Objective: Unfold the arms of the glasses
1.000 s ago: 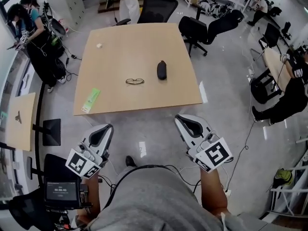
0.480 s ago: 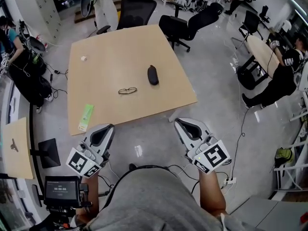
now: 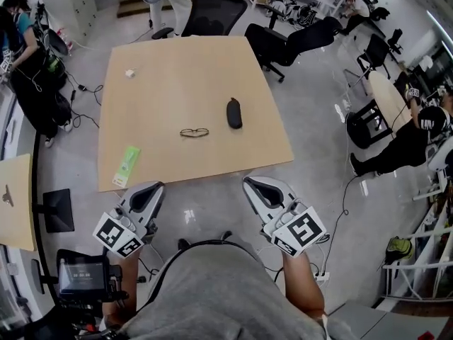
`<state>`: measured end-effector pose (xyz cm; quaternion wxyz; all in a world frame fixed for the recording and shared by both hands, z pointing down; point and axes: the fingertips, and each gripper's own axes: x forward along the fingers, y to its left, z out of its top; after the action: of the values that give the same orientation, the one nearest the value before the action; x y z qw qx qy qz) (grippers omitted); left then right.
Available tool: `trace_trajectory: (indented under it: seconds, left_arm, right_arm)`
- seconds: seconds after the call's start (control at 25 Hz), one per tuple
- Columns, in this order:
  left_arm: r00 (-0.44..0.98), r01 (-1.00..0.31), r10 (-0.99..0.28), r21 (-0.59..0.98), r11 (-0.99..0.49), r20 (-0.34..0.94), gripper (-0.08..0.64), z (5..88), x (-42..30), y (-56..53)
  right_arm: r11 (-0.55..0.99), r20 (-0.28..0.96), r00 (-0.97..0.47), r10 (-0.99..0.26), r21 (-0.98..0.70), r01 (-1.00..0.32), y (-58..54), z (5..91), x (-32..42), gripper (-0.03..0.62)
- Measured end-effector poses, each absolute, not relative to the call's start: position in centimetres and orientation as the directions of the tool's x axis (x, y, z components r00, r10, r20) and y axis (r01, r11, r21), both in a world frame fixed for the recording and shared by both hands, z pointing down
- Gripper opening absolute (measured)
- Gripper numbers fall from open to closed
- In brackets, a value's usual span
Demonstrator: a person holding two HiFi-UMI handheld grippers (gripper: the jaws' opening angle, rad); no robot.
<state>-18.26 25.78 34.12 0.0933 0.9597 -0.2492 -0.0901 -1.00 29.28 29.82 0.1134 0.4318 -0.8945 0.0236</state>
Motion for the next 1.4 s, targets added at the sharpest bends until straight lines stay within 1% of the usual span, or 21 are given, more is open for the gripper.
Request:
trace_trajectory:
  seconds: [0.08, 0.2, 0.32, 0.52, 0.76, 0.96, 1.16, 1.4]
  left_arm:
    - [0.839, -0.492, -0.531, 0.255, -0.833, -0.116, 0.006, 34.8, -18.4, 25.4]
    - [0.806, -0.546, -0.582, 0.243, -0.802, -0.108, 0.006, 34.6, -18.3, 23.6]
    - [0.781, -0.581, -0.614, 0.23, -0.781, -0.11, 0.006, 33.8, -17.0, 22.0]
    - [0.753, -0.62, -0.649, 0.213, -0.755, -0.107, 0.006, 32.7, -13.0, 18.9]
    - [0.781, -0.601, -0.619, 0.171, -0.781, -0.079, 0.006, 31.9, -6.1, 16.9]
    - [0.811, -0.578, -0.584, 0.115, -0.808, -0.025, 0.006, 32.1, -2.8, 15.4]
    - [0.838, -0.541, -0.546, 0.151, -0.827, 0.014, 0.006, 34.5, -3.3, 12.3]
    - [0.863, -0.49, -0.503, 0.169, -0.855, -0.04, 0.006, 34.1, -5.7, 6.2]
  right_arm:
    - [0.653, 0.242, -0.627, -0.741, 0.041, -0.756, 28.8, 30.7, -1.1, 0.008]
    - [0.689, 0.258, -0.665, -0.701, 0.007, -0.724, 25.7, 31.9, -0.7, 0.008]
    - [0.726, 0.252, -0.706, -0.662, -0.016, -0.687, 22.7, 32.3, 0.2, 0.008]
    - [0.766, 0.211, -0.749, -0.629, 0.004, -0.643, 18.3, 30.5, 3.6, 0.008]
    - [0.775, 0.211, -0.765, -0.608, -0.05, -0.63, 15.7, 31.6, 8.4, 0.008]
    - [0.751, 0.226, -0.749, -0.623, -0.095, -0.653, 12.9, 33.1, 11.9, 0.008]
    - [0.719, 0.228, -0.724, -0.651, -0.118, -0.685, 9.5, 34.1, 11.2, 0.008]
    - [0.705, 0.244, -0.699, -0.672, -0.079, -0.705, 5.8, 32.9, 7.6, 0.008]
